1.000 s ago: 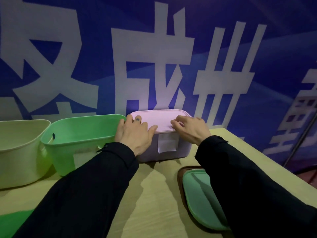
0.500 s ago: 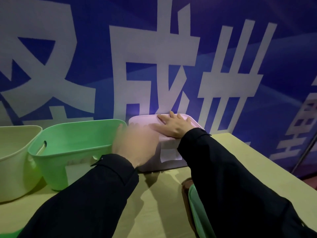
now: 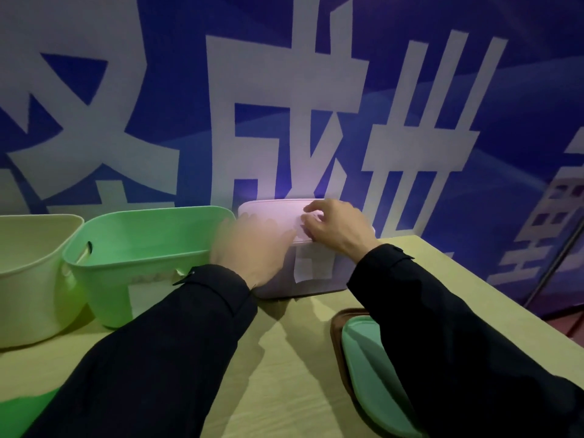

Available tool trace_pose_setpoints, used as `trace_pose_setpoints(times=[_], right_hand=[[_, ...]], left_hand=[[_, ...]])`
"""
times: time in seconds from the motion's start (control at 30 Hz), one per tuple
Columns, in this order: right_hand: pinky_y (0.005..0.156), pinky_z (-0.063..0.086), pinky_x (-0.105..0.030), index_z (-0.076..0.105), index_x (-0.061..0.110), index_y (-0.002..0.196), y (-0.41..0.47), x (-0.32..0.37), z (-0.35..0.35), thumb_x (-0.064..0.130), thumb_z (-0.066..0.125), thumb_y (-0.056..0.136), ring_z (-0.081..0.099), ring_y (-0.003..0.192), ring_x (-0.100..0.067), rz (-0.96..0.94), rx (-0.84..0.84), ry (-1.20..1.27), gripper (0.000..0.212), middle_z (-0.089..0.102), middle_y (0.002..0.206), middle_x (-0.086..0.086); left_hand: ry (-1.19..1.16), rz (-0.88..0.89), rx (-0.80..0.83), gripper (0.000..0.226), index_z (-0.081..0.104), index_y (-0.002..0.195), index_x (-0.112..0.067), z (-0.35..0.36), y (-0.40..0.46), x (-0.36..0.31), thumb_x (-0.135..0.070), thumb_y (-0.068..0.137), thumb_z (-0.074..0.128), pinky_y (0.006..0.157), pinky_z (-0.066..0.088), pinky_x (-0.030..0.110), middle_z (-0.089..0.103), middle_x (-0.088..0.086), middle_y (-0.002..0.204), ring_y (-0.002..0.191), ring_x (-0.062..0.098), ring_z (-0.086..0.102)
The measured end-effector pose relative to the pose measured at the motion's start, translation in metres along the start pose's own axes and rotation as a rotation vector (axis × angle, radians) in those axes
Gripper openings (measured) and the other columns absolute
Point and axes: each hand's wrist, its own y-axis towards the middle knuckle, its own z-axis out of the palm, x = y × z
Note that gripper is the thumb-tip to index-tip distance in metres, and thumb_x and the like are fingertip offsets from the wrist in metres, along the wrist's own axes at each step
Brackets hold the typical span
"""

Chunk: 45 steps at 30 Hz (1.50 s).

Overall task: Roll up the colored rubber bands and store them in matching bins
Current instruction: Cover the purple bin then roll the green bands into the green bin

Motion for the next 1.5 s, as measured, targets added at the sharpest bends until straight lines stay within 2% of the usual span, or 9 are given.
trace_pose_setpoints(times=[0.17,0.27,0.37,0.47,0.57,0.73,1.03,1.23,1.5], right_hand=[[0.083,0.057,-0.035,0.072,0.028,0.108,-0.024,0.008,0.003,0.051,0.035,0.103,0.065,0.089,-0.016,-0.038,-0.011,-0.058,0.044,0.073,0.106,0.005],[0.091,0.053,-0.038,0.072,0.023,0.111,-0.031,0.014,-0.008,0.048,0.037,0.104,0.066,0.095,-0.019,-0.047,0.023,-0.006,0.043,0.073,0.108,0.001],[0.084,0.055,-0.034,0.074,0.024,0.106,-0.047,0.013,-0.022,0.049,0.044,0.101,0.064,0.090,-0.014,-0.048,-0.055,0.070,0.039,0.073,0.105,0.005],[0.083,0.051,-0.027,0.074,0.025,0.111,-0.060,0.014,-0.040,0.039,0.051,0.099,0.063,0.098,-0.012,-0.065,-0.100,0.078,0.029,0.072,0.114,0.007],[0.085,0.049,-0.026,0.074,0.025,0.112,-0.076,0.022,-0.052,0.034,0.055,0.099,0.063,0.103,-0.013,-0.100,-0.108,0.075,0.025,0.072,0.116,0.008],[0.087,0.056,-0.038,0.076,0.022,0.108,-0.104,0.039,-0.059,0.031,0.055,0.097,0.066,0.099,-0.015,-0.100,-0.047,0.090,0.025,0.075,0.110,0.006],[0.083,0.058,-0.042,0.077,0.016,0.102,-0.141,0.066,-0.065,0.025,0.054,0.097,0.067,0.088,-0.023,-0.048,-0.027,0.155,0.025,0.075,0.101,-0.001],[0.077,0.058,-0.046,0.075,0.012,0.092,-0.160,0.100,-0.048,0.028,0.055,0.092,0.068,0.085,-0.029,-0.060,-0.009,0.246,0.026,0.076,0.091,-0.005],[0.087,0.056,-0.039,0.077,0.025,0.101,-0.190,0.189,-0.006,0.037,0.056,0.090,0.071,0.098,-0.018,-0.126,0.077,0.341,0.027,0.077,0.103,0.004]], left_hand=[[0.013,0.008,-0.016,0.062,0.054,0.132,-0.031,0.002,-0.002,-0.006,-0.059,0.101,0.008,0.113,0.026,0.053,0.057,0.002,0.139,0.135,0.024,0.046],[-0.001,0.013,0.020,0.057,0.053,0.133,-0.030,-0.001,-0.004,-0.009,-0.051,0.103,0.010,0.116,0.024,0.058,0.057,0.003,0.139,0.135,0.024,0.047],[0.003,0.030,0.030,0.056,0.056,0.130,-0.027,-0.012,-0.005,-0.009,-0.051,0.103,0.013,0.118,0.017,0.063,0.058,0.005,0.137,0.136,0.025,0.045],[-0.003,0.056,0.003,0.057,0.060,0.129,-0.026,-0.026,-0.012,-0.016,-0.054,0.103,0.017,0.120,0.015,0.060,0.058,0.003,0.138,0.136,0.025,0.046],[-0.027,0.095,-0.037,0.052,0.061,0.125,-0.024,-0.038,-0.026,-0.024,-0.049,0.104,0.021,0.116,0.027,0.054,0.062,0.004,0.130,0.124,0.027,0.055],[-0.105,0.146,-0.093,0.037,0.062,0.123,-0.022,-0.046,-0.060,-0.030,-0.032,0.104,0.032,0.094,0.045,0.045,0.064,0.006,0.119,0.108,0.032,0.060],[-0.211,0.083,-0.078,0.034,0.062,0.126,-0.020,-0.063,-0.099,-0.009,-0.027,0.103,0.038,0.091,0.046,0.044,0.063,0.010,0.124,0.109,0.035,0.061],[-0.232,0.073,-0.086,0.031,0.066,0.114,-0.016,-0.072,-0.137,0.024,-0.025,0.104,0.038,0.088,0.051,0.045,0.064,0.011,0.115,0.105,0.035,0.062],[-0.212,0.000,-0.057,0.031,0.065,0.119,-0.018,-0.076,-0.194,0.105,-0.026,0.105,0.038,0.085,0.053,0.045,0.065,0.010,0.116,0.101,0.033,0.063]])
